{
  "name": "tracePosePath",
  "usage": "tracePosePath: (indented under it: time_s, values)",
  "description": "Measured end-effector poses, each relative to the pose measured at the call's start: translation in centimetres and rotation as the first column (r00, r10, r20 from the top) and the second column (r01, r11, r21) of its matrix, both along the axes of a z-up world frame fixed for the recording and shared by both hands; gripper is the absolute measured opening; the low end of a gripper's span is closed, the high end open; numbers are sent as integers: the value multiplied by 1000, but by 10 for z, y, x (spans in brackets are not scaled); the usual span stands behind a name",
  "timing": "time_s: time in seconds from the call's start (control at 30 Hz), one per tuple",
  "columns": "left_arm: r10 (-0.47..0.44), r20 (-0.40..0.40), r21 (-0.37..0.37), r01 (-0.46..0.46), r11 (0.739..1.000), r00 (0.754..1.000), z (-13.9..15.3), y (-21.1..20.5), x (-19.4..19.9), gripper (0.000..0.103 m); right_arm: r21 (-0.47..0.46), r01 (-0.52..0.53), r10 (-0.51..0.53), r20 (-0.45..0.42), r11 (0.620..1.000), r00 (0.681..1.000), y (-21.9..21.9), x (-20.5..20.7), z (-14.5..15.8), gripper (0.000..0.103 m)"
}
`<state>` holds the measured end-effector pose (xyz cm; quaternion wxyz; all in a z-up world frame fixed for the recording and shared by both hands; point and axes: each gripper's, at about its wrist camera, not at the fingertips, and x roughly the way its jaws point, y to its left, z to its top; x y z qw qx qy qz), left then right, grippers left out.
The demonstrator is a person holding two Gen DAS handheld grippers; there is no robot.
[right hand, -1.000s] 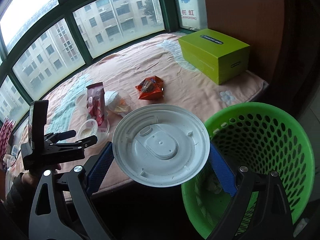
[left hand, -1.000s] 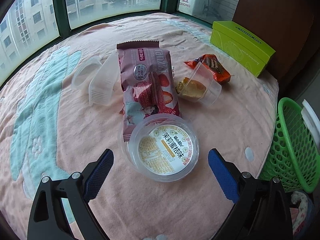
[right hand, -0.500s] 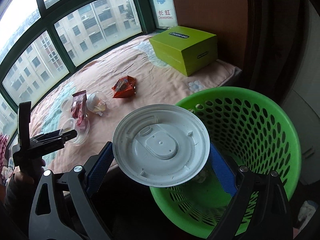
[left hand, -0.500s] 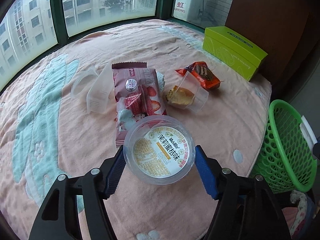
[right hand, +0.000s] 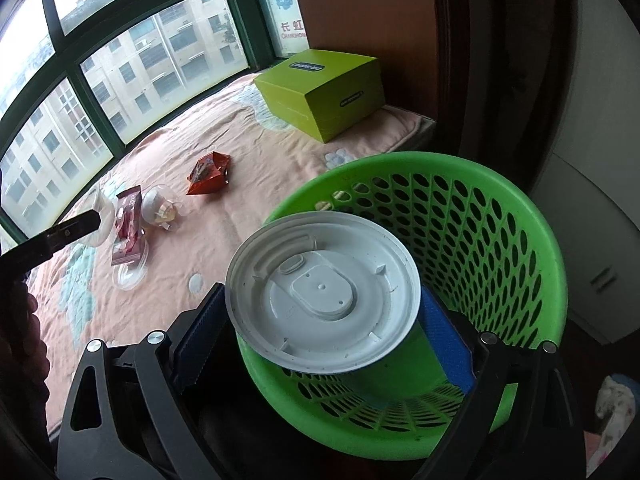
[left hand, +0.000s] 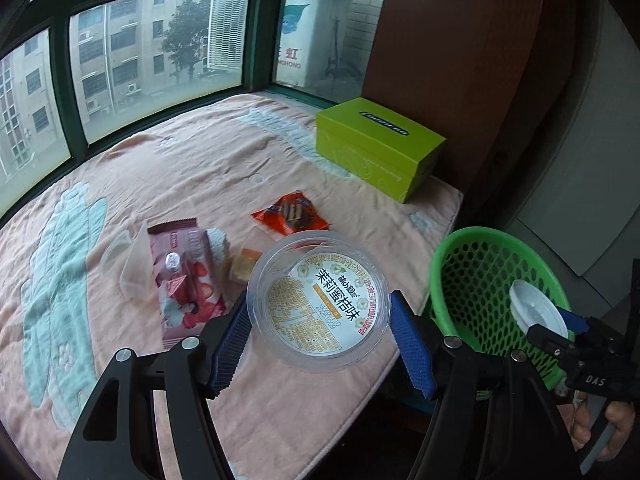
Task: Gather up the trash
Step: 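Carry the lid and yogurt cup to the green basket and release both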
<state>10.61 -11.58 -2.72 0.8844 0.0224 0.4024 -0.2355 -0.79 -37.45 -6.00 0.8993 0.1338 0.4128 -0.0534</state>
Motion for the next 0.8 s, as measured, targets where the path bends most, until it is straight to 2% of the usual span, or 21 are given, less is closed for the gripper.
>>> tracePosePath:
  time_s: [0.27,0.47,0.8]
  values:
    - [-96,8,-6,96,995,995,11,-50,-5,66,33,35,-35,0,999,999,-22,-8,-6,93]
    - [-165,12,2,165,986,986,15,-81,-11,66,34,64,-65,27,997,998,-34,-17,0,95]
    - [-251,-25,28,252,967,968,4,-128,-20,66,19,129,-130,81,992,988,-55,-39,18,95]
